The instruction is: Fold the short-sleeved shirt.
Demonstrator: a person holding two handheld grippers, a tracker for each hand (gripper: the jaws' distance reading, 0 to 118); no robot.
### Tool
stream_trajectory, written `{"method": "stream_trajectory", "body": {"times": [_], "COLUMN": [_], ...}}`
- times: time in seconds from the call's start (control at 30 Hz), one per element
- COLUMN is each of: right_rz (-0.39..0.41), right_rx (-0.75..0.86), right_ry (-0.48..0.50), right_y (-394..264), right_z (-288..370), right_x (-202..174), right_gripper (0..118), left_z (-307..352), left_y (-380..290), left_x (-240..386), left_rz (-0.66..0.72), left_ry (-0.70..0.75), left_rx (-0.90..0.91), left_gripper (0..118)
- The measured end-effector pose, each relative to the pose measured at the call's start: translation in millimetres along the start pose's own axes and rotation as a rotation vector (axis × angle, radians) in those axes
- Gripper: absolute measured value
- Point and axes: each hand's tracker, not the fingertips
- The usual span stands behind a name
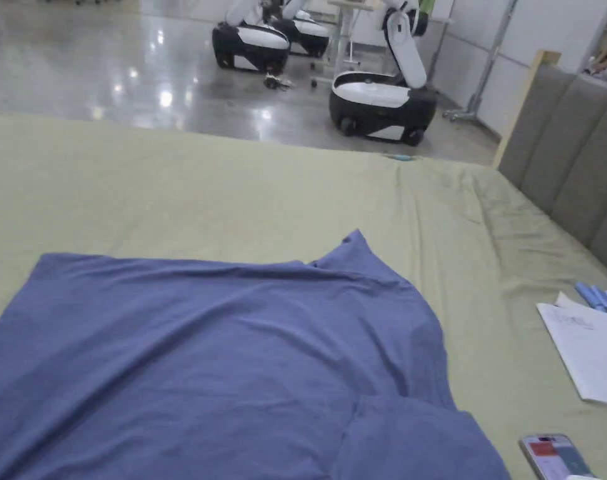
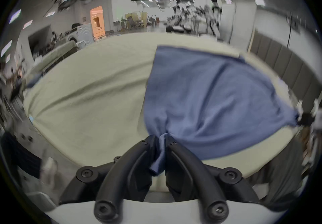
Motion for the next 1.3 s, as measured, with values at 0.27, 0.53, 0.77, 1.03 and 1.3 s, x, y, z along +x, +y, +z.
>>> {"method": "stream_trajectory", "body": {"times": [0.27,0.53,0.77,1.03,1.3], "right_rz": [0.036,-0.020,-0.040,0.076,0.200], "right_rx": [0.100,0.003,-0.128,0.179,0.236], "right_ry": [0.099,0.125,0.061,0.153,0.152], "right_y": [114,188,173,147,104], "right_z": [-58,-178,-223,-106,-63], "right_x": [-3,-12,-11,-37,-77], "right_gripper": [6,6,86,86,77], "left_z": [-63,-175,-196,-69,-14], "left_y": [117,170,153,138,99], "left_x": [-2,-9,-26,20,58], "left_rz": [-0.096,-0.077,-0.056,-0.096,-0.236], "left_ry": [-0.055,-0.026,-0.110,-0.168,-0.130], "left_rx": [0.096,-0.031,-0.017,0.278,0.358], "left_gripper": [10,10,46,46,46]}}
